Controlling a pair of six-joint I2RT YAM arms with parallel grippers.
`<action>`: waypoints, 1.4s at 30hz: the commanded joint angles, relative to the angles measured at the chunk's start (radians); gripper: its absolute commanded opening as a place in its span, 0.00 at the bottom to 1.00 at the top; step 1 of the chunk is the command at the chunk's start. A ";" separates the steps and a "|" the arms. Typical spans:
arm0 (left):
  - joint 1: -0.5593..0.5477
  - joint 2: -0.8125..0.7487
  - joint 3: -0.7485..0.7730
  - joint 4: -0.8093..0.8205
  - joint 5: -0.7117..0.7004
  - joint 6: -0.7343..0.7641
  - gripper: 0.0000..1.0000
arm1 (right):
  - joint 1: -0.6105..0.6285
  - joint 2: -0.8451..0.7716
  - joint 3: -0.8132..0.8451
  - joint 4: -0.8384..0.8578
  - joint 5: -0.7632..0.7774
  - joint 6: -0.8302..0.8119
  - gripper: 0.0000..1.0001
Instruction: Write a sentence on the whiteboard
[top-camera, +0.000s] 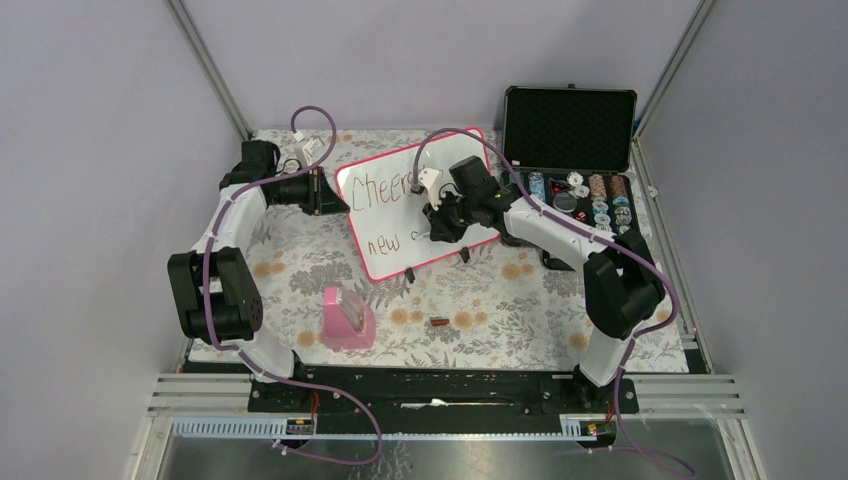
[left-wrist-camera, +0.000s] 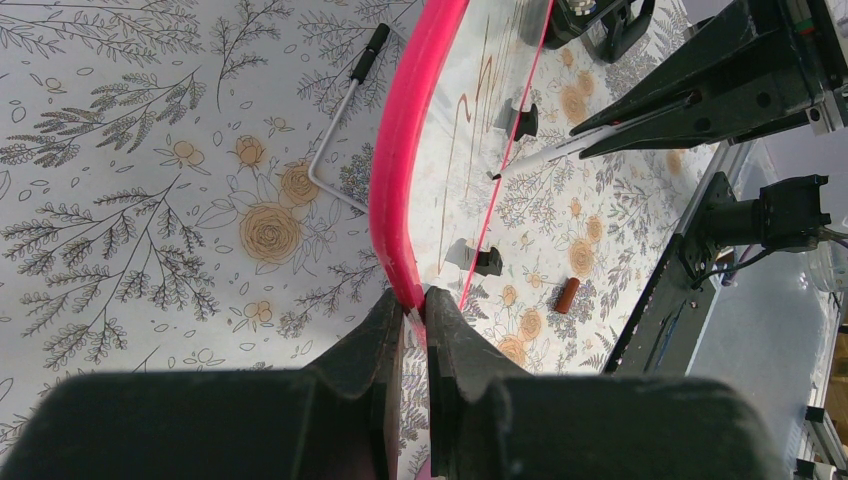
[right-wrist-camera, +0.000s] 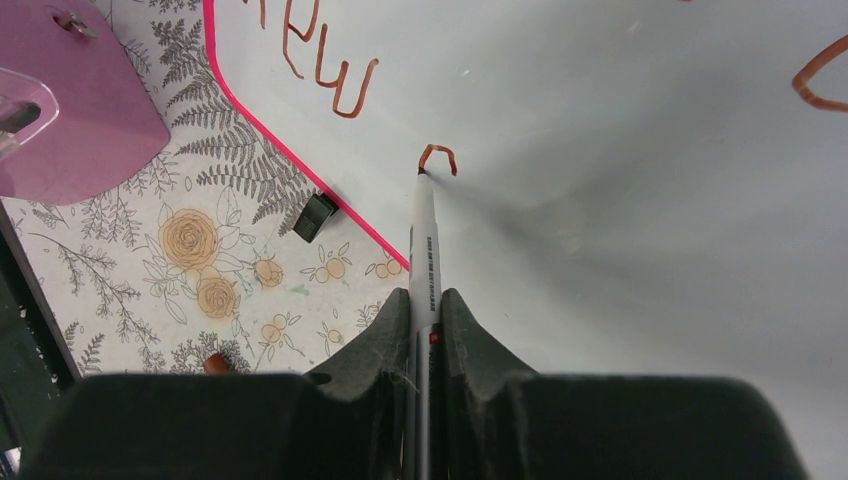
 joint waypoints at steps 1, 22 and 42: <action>-0.005 -0.016 0.035 0.058 -0.006 0.025 0.00 | -0.020 -0.034 -0.010 0.014 0.055 -0.020 0.00; -0.004 -0.012 0.040 0.058 -0.003 0.024 0.00 | -0.009 -0.016 -0.032 0.015 -0.013 0.004 0.00; -0.004 -0.019 0.040 0.058 -0.006 0.026 0.00 | 0.027 -0.062 0.018 -0.007 -0.081 0.017 0.00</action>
